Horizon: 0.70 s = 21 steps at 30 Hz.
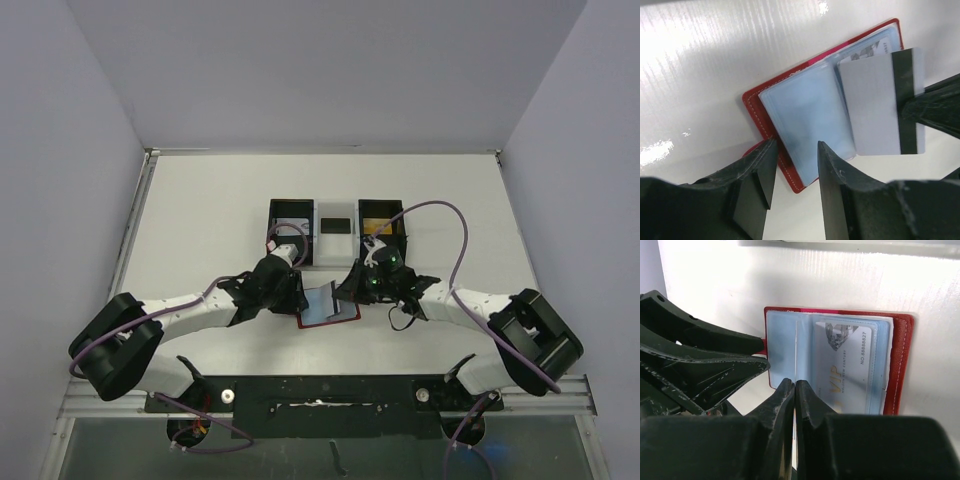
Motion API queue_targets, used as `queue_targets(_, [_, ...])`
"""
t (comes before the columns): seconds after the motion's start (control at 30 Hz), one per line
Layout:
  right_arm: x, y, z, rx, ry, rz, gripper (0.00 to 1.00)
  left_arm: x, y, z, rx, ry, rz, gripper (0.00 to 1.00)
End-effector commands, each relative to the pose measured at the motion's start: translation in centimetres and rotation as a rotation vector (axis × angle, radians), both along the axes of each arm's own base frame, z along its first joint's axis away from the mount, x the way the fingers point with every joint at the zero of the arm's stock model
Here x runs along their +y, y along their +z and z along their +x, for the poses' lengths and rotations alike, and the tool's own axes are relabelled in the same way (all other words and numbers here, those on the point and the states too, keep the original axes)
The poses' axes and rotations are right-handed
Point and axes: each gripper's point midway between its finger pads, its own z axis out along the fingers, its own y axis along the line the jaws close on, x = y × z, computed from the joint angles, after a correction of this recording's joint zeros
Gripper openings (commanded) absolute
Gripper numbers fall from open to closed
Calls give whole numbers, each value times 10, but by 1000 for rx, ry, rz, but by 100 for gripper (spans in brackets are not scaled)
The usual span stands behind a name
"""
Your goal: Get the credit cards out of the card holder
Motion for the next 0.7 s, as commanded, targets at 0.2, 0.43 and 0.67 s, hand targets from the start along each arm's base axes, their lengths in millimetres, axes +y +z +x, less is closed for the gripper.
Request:
queue_targets(0.2, [-2, 21, 18, -87, -11, -51, 0, -6, 6, 5, -12, 0, -50, 37])
queue_targets(0.43, [14, 9, 12, -47, 59, -30, 0, -11, 9, 4, -12, -19, -75, 37])
queue_targets(0.67, [29, 2, 6, -19, 84, 4, 0, -17, 7, 2, 0, -44, -95, 29])
